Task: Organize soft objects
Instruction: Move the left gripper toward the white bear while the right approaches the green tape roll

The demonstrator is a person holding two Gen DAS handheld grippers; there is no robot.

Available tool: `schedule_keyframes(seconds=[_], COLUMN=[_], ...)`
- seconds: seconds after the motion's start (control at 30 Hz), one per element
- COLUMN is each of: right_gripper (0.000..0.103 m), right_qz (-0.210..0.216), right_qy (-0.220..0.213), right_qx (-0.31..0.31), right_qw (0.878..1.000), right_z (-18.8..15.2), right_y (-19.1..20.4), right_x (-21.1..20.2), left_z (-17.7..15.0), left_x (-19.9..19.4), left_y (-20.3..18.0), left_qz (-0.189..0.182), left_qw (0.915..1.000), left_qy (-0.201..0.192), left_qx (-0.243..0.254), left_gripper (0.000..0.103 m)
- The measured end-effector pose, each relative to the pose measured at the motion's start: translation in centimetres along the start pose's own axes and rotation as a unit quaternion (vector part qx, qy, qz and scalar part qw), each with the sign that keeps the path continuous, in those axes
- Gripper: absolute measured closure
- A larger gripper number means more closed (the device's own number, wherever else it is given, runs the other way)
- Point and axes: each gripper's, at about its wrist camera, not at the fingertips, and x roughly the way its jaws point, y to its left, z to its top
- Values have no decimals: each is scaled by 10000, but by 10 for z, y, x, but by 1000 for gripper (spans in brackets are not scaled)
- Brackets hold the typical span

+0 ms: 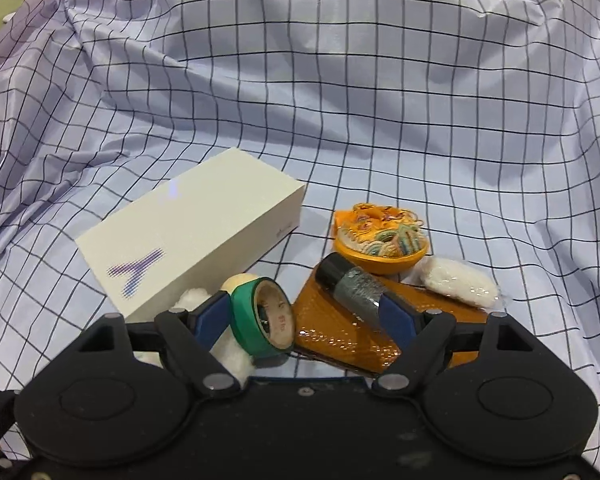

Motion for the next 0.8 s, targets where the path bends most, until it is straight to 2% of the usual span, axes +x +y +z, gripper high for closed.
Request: schedule_keyframes(seconds=[0.23,0.4,0.57,0.8], right_gripper=[21,21,21,21], right_qz=[-349,-634,-505,-124], right_qy=[-129,2,26,12], right_qx=[214,467,561,410], right_qw=[9991,9969,9971,9991], right_z=[-3,-8,-16,-14], right_y=[-18,-34,-38,-20], right_x=[-13,-16,-22,-22], left_z=[1,0,0,1], left_x=[2,2,2,2], left_y=[1,1,1,7], left_qz=[1,12,10,73], left_qw=[10000,10000,10000,9999], left_qy=[43,52,59,49], left_qx=[-23,-21,-25,-136], left_gripper=[39,39,39,39])
